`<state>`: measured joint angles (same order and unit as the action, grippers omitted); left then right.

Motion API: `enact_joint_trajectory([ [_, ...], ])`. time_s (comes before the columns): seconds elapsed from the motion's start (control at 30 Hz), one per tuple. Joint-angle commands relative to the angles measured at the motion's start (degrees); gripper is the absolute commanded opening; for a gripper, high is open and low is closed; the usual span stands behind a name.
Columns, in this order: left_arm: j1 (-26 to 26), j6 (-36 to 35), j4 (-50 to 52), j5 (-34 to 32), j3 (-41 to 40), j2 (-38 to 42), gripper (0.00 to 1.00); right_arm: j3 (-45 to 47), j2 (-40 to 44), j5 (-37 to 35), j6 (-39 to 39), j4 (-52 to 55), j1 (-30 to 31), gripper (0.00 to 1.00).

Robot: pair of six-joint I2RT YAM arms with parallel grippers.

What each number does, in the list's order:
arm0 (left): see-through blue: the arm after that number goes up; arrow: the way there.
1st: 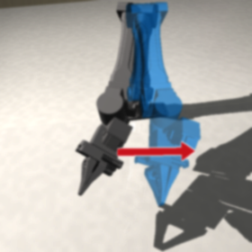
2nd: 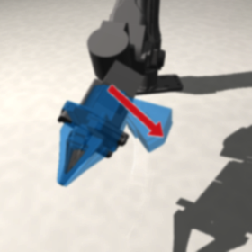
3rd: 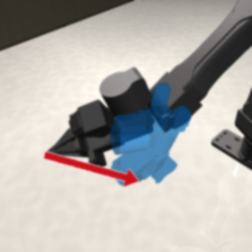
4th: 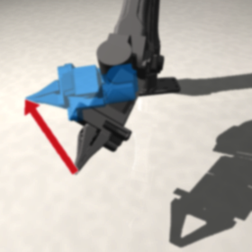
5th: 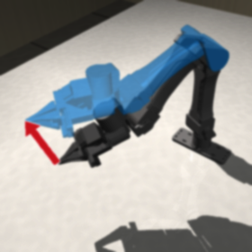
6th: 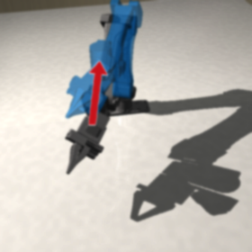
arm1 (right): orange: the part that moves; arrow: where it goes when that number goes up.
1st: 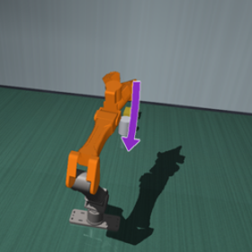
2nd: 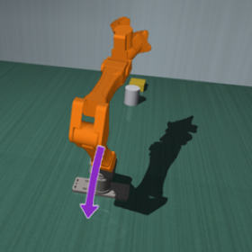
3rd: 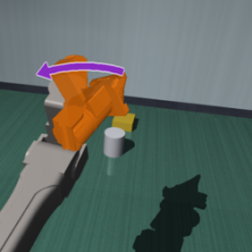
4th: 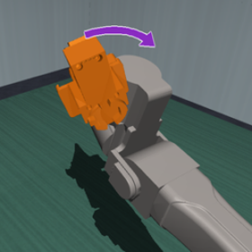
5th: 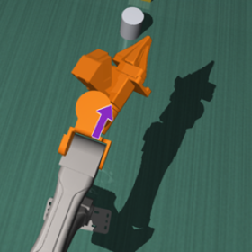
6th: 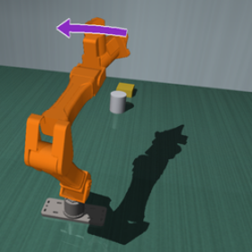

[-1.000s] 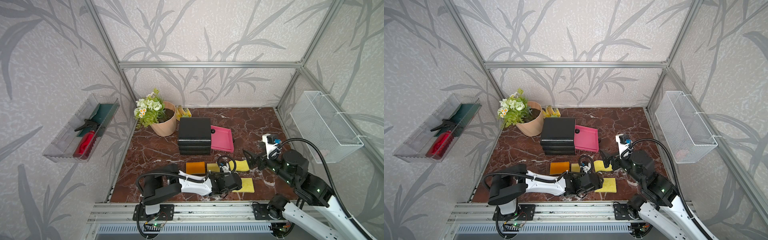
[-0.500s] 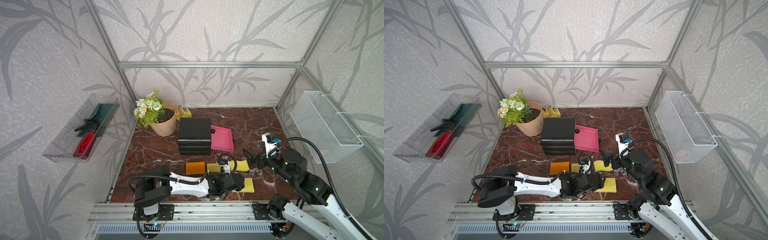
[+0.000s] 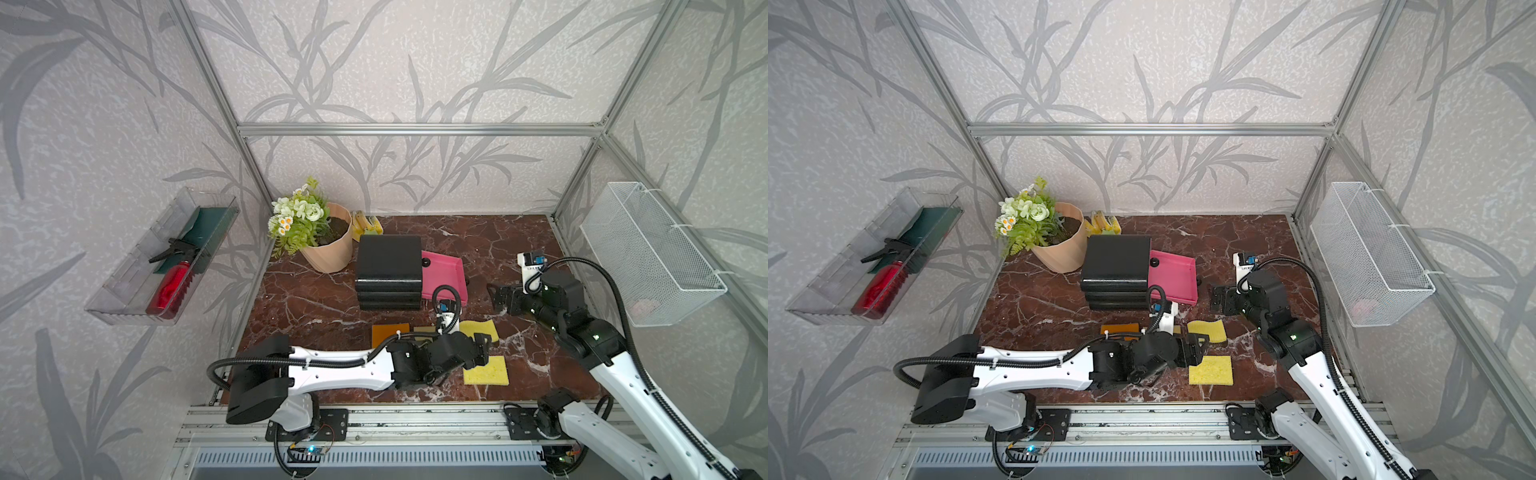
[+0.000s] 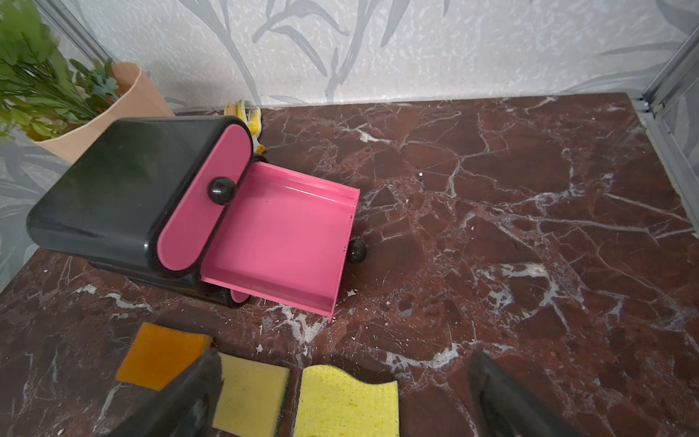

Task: Take the sponge out of the drawer
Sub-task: Place the sponge at the center of the board, then close the drawer of the storage box.

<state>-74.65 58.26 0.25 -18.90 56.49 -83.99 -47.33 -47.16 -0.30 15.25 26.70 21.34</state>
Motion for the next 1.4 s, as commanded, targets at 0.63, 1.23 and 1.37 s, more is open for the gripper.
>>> enact_joint_trajectory([
  [0.63, 42.2, -25.7, 27.0, 11.9, 8.6, 18.6, 0.97, 1.1, -20.9, 10.8, 0.1, -6.3, -3.2, 0.92],
  [1.23, 52.9, -23.4, 19.1, 21.2, -0.8, 17.5, 0.97, -1.8, -35.4, 17.9, 2.3, -12.9, -3.2, 0.82],
  [1.37, 53.5, -23.0, 16.9, 23.1, -2.3, 17.7, 0.97, -2.3, -37.8, 17.2, 3.0, -14.5, -3.2, 0.78],
])
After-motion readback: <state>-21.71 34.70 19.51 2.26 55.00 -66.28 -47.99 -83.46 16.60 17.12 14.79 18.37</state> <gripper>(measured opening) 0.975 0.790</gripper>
